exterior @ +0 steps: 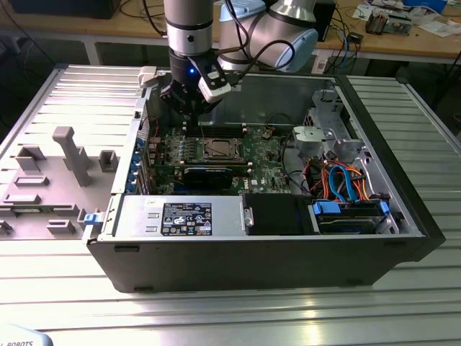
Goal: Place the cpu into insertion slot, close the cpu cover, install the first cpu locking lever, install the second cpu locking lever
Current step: 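Install the first cpu locking lever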
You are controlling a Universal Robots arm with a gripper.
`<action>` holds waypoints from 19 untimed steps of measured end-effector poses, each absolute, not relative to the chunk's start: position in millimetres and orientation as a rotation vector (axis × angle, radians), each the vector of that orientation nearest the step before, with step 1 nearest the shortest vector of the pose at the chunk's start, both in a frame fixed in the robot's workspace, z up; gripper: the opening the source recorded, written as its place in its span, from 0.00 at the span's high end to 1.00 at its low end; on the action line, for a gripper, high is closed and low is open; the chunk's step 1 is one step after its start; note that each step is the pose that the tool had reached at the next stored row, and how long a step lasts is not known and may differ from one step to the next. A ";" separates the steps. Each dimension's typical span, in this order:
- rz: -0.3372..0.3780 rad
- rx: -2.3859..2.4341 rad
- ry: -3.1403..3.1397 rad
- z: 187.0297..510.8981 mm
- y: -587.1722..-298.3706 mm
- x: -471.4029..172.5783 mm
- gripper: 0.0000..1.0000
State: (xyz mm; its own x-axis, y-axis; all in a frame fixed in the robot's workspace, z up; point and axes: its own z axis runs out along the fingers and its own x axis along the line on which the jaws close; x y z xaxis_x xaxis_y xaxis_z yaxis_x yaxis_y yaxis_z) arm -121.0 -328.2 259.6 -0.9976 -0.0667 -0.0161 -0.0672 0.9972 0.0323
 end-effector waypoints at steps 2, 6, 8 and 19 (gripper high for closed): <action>0.053 -0.105 3.124 259.3 -326.5 -121.1 0.89; 0.062 -0.105 3.124 258.5 -321.4 -122.0 0.89; 0.067 -0.105 3.124 258.1 -318.9 -122.1 0.89; 0.068 -0.105 3.124 257.9 -316.2 -122.3 0.89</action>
